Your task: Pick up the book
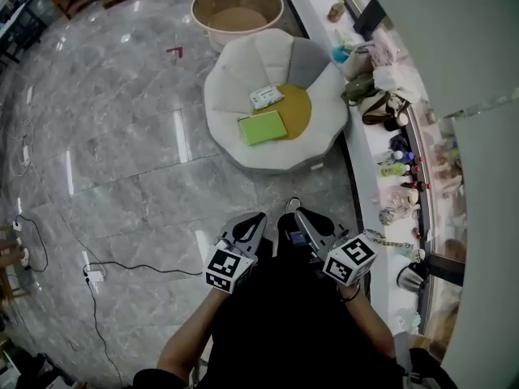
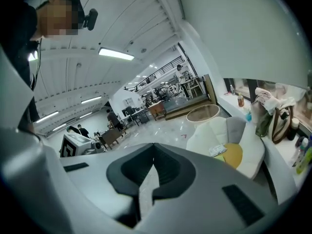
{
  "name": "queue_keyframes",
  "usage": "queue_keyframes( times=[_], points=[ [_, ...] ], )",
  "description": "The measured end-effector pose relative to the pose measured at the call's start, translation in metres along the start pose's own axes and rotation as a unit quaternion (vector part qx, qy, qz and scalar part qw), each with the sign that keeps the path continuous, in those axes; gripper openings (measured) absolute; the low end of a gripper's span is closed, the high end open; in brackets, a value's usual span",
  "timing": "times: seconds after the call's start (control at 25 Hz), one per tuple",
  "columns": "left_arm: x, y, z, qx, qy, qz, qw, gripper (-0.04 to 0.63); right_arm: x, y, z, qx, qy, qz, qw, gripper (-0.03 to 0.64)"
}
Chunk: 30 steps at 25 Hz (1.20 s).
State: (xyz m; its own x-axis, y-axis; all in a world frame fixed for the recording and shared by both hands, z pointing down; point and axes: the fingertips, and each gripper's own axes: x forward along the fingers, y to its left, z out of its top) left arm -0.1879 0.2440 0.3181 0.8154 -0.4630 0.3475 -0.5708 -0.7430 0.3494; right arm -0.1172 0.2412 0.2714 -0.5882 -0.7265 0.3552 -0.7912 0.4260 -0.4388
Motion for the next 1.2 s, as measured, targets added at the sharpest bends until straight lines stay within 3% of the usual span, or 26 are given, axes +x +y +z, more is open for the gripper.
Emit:
queue_keyframes(
  times=[0.28,0.48,0.72,0.96,1.2],
  points=[
    [0.016,0.014,0.005,0.006,0.019,0.004,0.9998,0.014,0.011,-0.025,0.005,0.027,-0.007,-0.002,1.0,0.015],
    [0.039,0.016,0.021,0.0,0.011,0.012,0.9999,0.014,0.023,-0.061,0.023,0.028,-0.009,-0.003,1.0,0.015],
    [0.091,0.016,0.043,0.018,0.031,0.019,0.9992,0.014,0.04,-0.104,0.059,0.028,-0.009,0.03,0.999,0.015],
    [0.14,0.027,0.08,0.013,0.015,0.059,0.9981,0.014,0.054,-0.149,0.099,0.017,-0.008,0.059,0.998,0.015],
    [0.182,0.029,0.091,0.01,0.022,0.093,0.9954,0.014,0.059,-0.195,0.115,0.013,0.012,0.085,0.996,0.015]
  ],
)
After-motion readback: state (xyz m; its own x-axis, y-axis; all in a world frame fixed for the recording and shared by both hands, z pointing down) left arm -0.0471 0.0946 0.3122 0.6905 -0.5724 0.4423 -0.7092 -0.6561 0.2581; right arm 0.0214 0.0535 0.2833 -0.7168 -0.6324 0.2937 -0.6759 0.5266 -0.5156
